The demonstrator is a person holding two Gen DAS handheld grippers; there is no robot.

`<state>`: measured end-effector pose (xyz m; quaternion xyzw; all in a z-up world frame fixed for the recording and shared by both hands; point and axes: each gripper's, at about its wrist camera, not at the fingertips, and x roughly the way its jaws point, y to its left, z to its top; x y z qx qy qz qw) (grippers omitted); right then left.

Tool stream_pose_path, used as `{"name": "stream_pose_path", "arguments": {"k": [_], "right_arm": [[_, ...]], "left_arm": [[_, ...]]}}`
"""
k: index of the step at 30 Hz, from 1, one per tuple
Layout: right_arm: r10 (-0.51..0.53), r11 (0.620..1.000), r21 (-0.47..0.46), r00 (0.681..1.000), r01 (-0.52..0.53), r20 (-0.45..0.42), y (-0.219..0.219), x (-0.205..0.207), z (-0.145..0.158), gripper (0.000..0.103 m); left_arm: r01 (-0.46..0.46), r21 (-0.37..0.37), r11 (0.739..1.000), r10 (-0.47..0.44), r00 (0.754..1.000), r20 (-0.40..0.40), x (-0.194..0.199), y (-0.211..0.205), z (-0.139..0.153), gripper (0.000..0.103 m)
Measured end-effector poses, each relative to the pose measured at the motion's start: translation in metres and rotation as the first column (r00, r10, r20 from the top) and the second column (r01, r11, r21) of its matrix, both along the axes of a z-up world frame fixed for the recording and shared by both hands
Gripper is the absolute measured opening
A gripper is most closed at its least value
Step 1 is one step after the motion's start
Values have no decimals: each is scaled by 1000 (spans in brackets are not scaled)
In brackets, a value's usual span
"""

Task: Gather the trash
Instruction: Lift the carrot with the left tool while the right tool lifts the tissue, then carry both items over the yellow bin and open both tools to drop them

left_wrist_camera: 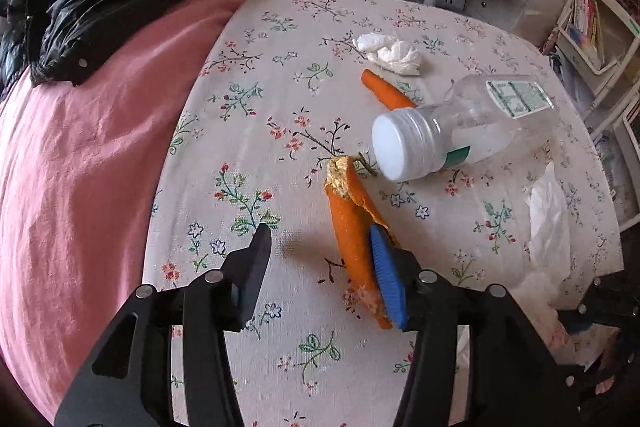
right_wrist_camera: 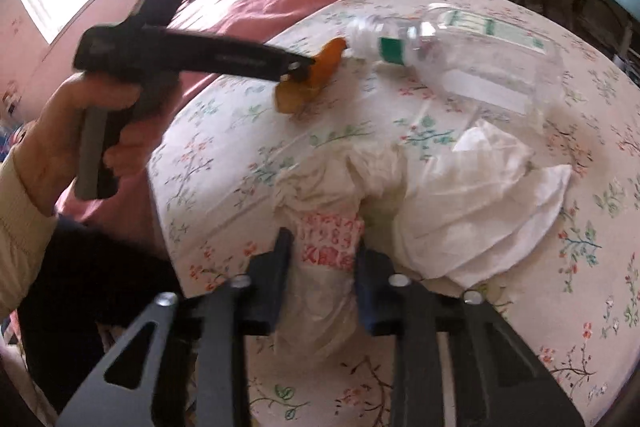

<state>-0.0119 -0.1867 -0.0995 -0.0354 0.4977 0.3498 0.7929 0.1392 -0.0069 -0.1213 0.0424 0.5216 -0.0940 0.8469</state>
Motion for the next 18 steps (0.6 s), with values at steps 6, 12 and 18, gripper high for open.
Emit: {"name": "stream_pose_path", "arguments": {"k": [6,12,18], "right_arm": [[87,996,24,996,-87,23,12,-11,5,23],[59,997,38,996,-62,61,9,-8,14,23],[-3,997,81,995,-5,97,2,-14,33,23]], "left_arm": [[8,-21,1000,-7,1000,11,-5,-5,1,11],[-17,-54,998,19,998,53,-19,6,18,10],[-56,-164,985,75,991,111,-53,25,49,10]]}}
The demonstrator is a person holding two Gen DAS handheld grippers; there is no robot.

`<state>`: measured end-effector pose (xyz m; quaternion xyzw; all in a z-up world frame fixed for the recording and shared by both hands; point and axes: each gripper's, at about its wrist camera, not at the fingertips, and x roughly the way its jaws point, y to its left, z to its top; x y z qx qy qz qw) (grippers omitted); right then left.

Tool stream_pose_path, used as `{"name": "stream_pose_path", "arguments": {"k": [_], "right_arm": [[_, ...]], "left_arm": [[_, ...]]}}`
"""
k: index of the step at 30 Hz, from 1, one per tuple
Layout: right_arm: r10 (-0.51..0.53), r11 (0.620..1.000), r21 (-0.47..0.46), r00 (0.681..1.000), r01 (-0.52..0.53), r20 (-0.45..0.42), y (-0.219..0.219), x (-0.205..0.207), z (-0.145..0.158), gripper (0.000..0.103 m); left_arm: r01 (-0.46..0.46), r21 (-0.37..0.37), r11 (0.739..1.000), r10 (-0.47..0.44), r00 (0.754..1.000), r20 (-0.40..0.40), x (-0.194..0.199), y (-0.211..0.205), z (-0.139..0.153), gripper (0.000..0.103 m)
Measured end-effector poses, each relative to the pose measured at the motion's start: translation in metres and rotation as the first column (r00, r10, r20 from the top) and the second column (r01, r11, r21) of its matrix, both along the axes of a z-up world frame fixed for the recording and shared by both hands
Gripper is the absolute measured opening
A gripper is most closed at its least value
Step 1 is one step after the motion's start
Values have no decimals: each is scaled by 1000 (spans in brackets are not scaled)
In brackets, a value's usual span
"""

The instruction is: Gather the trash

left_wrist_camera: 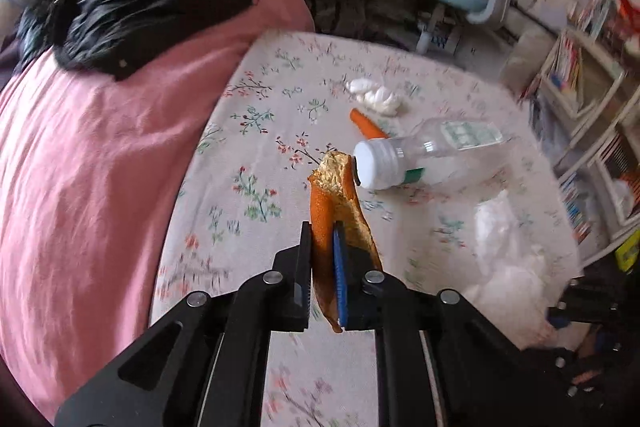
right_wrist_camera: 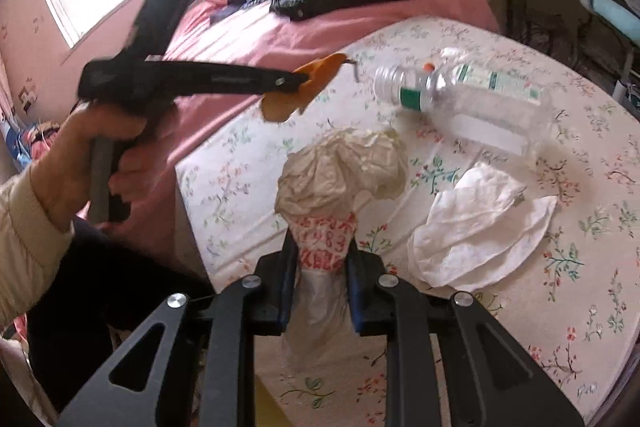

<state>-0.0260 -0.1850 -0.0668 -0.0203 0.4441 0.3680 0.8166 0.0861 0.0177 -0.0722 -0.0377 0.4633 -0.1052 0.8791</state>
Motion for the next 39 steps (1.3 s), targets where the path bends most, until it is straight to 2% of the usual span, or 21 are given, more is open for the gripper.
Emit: {"name": "stream_pose_path", "arguments": {"k": [3,6,13,17,18,20,21,22,24,27,29,30,32,34,36,39], "right_arm": [[-3,1000,5,1000,3,16,2,-13,7,23],[-7,1000,14,1000,7,16,3,-45,9,23],[26,997,-73,999,-28,-24,13,-123,-15,23],[41,990,-131,997,-49,-66,16,-146,-32,23],[45,988,-144,996,-56,-77,17,-150,-36,26],[45,983,-171,994,-63,-102,19,-158,-45,38],[43,982,-180,993,-64,-113,18,-160,-49,51],[33,980,-194,993,-55,-113,16,-164,-51,57],[7,978,-206,995,-28,-102,11,-166,-52,59],[-115,975,-200,991,99,-70,-11,-160,-47,68],[-246,959,-155,969,239,-29,-37,-152,-36,72],[-320,941,-117,947,316,-12,-51,-147,-30,78],[-422,906,-38,906,422,-12,-76,-144,-24,81],[-524,850,36,851,525,-49,-102,-136,-25,81],[-585,806,49,807,590,-81,-117,-133,-30,81],[-632,768,52,769,638,-98,-122,-131,-31,81]], "left_arm": [[-16,-37,999,17,999,30,-33,6,13,10],[-12,-64,998,15,999,51,-67,9,20,10],[30,-52,998,-28,998,52,-137,2,15,10],[69,-35,997,-67,997,37,-167,-8,7,10],[77,-31,997,-76,997,32,-174,-11,5,10],[100,-15,995,-99,995,15,-192,-19,-1,10],[109,-8,994,-109,994,9,-196,-20,-4,10],[122,4,993,-122,993,0,-205,-24,-8,10],[149,22,989,-148,988,-32,-221,-33,-18,10],[198,46,979,-192,974,-116,-241,-48,-38,10],[258,54,965,-244,952,-183,-251,-58,-52,10],[285,74,956,-265,942,-206,-255,-64,-57,14],[341,127,932,-305,923,-236,-263,-75,-64,28],[343,190,920,-299,927,-225,-267,-80,-65,65],[338,215,916,-294,932,-213,-268,-81,-64,73],[287,244,926,-252,954,-164,-267,-76,-56,74]]}}
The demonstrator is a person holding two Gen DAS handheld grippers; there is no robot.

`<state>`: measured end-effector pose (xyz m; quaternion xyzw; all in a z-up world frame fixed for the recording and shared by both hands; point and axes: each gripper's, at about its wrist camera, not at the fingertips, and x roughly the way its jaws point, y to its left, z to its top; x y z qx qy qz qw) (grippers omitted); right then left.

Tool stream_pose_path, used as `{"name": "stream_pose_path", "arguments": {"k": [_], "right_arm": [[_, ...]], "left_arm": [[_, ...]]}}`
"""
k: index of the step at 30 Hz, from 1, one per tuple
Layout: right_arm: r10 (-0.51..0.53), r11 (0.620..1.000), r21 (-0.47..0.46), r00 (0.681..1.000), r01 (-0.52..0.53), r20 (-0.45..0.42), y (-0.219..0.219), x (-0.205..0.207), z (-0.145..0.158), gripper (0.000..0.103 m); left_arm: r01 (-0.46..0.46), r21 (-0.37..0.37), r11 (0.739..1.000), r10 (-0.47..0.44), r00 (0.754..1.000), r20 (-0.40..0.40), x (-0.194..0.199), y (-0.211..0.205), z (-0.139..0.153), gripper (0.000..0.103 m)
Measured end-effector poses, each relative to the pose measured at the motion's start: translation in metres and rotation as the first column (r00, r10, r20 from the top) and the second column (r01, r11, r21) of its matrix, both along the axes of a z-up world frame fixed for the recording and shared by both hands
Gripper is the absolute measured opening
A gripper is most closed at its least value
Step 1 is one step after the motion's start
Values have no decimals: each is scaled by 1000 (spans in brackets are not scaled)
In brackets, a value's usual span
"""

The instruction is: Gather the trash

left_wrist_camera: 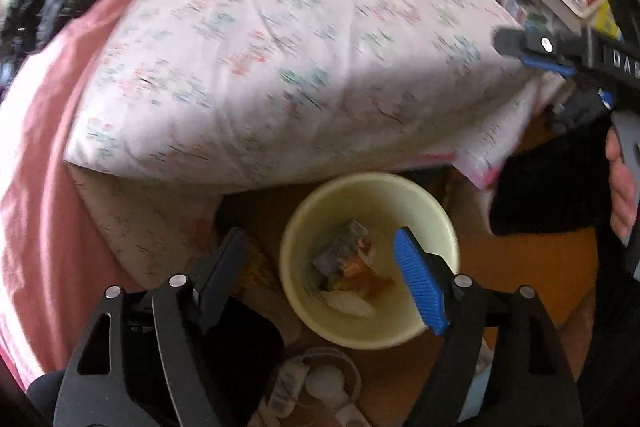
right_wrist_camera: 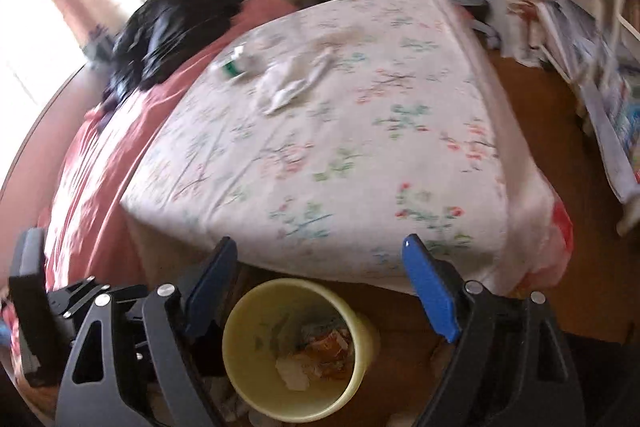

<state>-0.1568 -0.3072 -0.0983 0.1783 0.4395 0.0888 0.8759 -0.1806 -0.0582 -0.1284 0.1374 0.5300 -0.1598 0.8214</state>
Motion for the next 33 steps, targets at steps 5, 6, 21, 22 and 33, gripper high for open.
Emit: {"name": "stream_pose_path", "arguments": {"k": [5,6,21,22,33], "right_arm": [[-23,997,-67,997,29,77,10,-6,8,81],[-15,995,-99,995,25,95,15,-6,10,81],[102,956,-291,976,-43,192,57,-13,11,83],[102,954,-296,976,-42,192,57,-13,10,83],[108,949,-314,973,-40,202,63,-14,12,87]], "left_arm": [[-139,3,990,135,965,227,5,19,32,83],[-167,-8,986,163,950,267,5,23,39,85],[-297,-197,934,352,855,380,6,67,86,93],[-298,-200,933,354,854,382,6,67,86,94],[-311,-208,928,370,837,402,4,68,88,96]]}}
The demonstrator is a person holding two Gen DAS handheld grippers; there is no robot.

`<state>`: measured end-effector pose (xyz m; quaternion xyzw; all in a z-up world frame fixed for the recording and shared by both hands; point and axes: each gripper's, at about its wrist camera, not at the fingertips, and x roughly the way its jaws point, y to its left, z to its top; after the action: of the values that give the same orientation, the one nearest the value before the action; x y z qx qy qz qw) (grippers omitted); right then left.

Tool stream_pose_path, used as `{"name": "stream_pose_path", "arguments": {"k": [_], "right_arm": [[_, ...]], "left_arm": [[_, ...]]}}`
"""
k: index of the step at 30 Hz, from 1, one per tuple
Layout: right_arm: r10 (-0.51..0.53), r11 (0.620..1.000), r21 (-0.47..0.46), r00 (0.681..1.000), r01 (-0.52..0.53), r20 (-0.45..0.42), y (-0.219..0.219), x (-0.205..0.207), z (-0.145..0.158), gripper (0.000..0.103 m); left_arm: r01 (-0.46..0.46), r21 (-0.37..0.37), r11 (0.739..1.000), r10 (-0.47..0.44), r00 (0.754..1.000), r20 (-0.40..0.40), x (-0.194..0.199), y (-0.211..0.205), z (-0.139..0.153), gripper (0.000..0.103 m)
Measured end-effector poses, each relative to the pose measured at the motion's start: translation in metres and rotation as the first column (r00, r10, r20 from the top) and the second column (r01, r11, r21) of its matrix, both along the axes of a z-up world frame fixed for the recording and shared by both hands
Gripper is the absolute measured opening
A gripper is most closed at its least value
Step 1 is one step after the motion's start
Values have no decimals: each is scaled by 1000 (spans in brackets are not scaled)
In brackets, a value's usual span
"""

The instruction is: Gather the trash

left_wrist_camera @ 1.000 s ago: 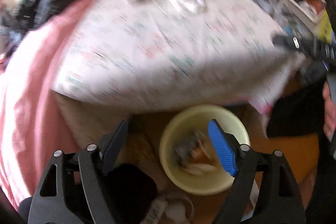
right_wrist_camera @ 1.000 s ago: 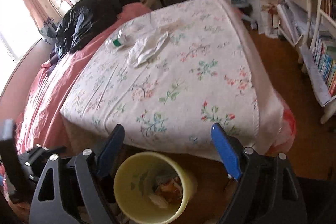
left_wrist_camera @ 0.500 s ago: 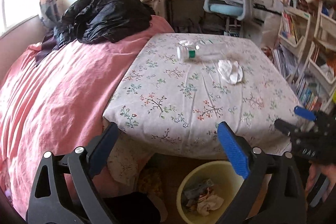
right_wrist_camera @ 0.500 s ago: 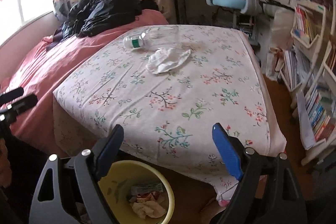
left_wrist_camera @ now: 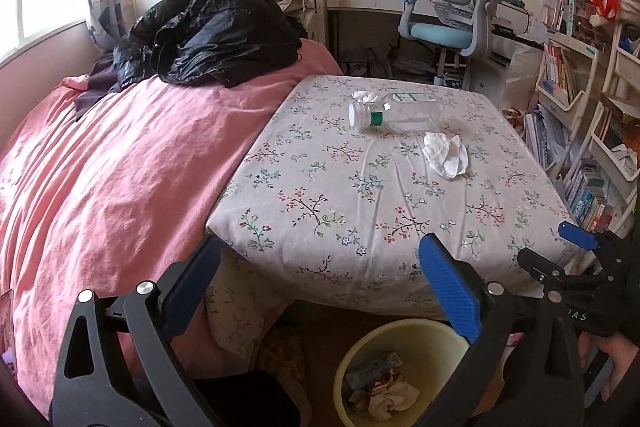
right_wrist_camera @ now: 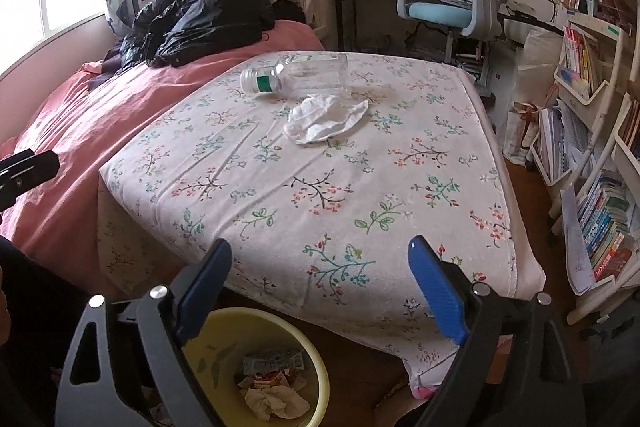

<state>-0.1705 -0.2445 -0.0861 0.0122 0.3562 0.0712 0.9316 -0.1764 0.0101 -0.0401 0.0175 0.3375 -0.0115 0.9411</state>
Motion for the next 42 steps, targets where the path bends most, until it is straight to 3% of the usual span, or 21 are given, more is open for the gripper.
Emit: {"name": "stream_pose_path", "arguments": {"k": [34,42], "right_arm": [[-1,999,44,999,0,36,1,0,6,90],[-3,999,47,999,1,41,0,0,6,90]], "left_arm": [[-29,26,999,29,1000,7,4,-2,-5,96],[-32,71,997,31,999,7,11,-8,-11,96]]}}
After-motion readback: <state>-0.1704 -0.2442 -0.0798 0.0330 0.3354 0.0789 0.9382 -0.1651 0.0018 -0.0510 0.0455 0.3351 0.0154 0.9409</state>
